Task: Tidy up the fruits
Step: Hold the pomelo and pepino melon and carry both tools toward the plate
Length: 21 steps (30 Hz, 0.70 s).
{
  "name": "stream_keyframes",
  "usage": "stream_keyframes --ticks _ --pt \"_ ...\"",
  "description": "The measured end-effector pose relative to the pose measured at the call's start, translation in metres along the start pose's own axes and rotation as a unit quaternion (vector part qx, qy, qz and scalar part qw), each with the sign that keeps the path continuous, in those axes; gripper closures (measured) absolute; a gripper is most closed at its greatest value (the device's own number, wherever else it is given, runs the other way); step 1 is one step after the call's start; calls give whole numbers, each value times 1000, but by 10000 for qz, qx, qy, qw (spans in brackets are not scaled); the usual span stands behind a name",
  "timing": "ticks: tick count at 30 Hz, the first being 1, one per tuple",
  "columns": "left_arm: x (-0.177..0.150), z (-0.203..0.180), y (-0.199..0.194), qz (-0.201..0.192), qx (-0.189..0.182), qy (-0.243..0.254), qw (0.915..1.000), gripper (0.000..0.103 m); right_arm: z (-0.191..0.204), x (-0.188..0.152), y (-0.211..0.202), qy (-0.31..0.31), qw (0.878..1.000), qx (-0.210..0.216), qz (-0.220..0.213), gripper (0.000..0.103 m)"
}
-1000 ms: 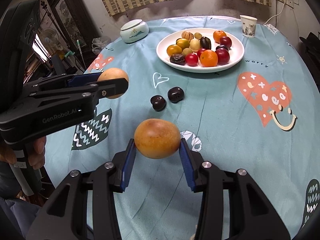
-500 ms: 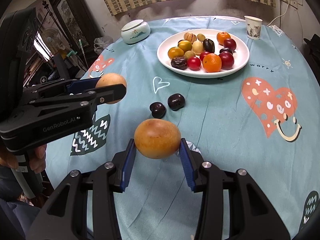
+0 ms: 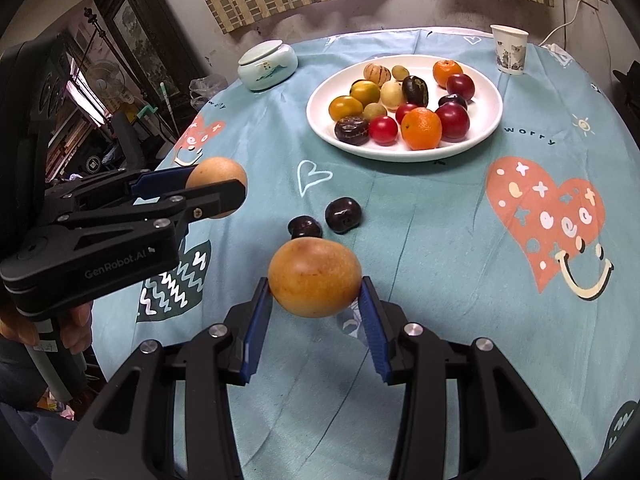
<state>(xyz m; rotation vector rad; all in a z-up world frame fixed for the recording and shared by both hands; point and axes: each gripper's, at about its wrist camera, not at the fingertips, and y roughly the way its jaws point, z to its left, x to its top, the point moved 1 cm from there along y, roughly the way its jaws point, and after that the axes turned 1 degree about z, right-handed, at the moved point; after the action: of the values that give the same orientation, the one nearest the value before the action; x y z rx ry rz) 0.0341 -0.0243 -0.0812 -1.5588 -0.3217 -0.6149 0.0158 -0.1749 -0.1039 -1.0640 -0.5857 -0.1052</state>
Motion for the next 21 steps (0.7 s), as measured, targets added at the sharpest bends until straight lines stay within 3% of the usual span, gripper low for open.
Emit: stream_keyframes --ticks 13,21 --pt "35 0 2 -194 14 -35 9998 56 -28 55 -19 -37 9985 -63 -544 59" --pt "28 -1 18 29 -12 -44 10000 56 -37 35 12 132 9999 56 -73 59"
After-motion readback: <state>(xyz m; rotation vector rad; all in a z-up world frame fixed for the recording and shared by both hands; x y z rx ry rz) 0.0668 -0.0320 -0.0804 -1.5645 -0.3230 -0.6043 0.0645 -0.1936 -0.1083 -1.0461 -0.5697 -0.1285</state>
